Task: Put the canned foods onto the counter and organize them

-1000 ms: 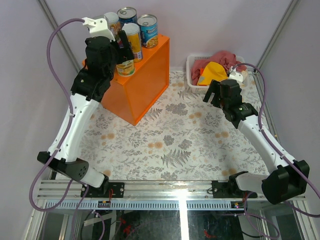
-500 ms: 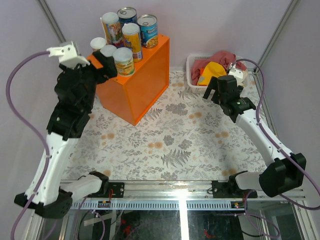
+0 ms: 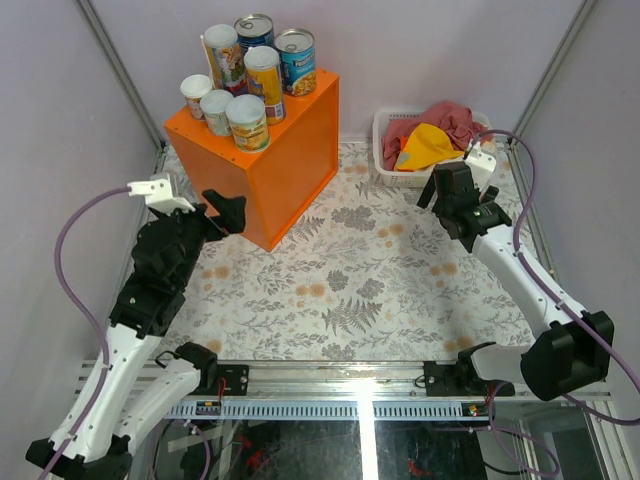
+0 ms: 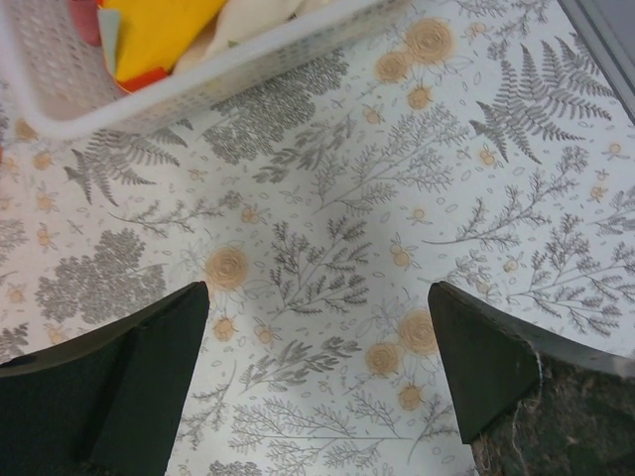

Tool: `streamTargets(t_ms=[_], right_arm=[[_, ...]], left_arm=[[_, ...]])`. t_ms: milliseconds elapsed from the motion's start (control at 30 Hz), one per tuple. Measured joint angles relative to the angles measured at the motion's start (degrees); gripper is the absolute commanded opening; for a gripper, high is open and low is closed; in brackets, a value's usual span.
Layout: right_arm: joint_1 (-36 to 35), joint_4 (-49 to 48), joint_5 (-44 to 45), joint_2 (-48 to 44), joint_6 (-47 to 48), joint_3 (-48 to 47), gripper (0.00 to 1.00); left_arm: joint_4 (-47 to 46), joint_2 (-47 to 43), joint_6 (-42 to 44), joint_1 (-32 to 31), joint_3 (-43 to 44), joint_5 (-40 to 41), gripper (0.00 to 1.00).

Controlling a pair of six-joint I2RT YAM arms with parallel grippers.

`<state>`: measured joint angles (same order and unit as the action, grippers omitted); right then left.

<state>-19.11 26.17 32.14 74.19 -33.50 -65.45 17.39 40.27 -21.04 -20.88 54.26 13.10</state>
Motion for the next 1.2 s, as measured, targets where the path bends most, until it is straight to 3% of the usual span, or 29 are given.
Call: streamTargets(t_ms=[233,867,1200], right_arm=[[0.0,0.48,0.35,-1.51,-0.02,2.69,0.99],[0.0,0.24,0.94,-1.73,0.61,3.72,0.99],[0.0,-0.15,1.36,-1.97,2.47,3.91,1.0]], left_arm=[[-3.54,-5.05,-2.05,-2.69,-11.43,-5.4,1.0],[-14.8,-5.22,10.01,-26.29,-26.34,-2.51,1.0],[-22.25,-4.13,16.02,-28.17,-30.62,-8.04,1.0]])
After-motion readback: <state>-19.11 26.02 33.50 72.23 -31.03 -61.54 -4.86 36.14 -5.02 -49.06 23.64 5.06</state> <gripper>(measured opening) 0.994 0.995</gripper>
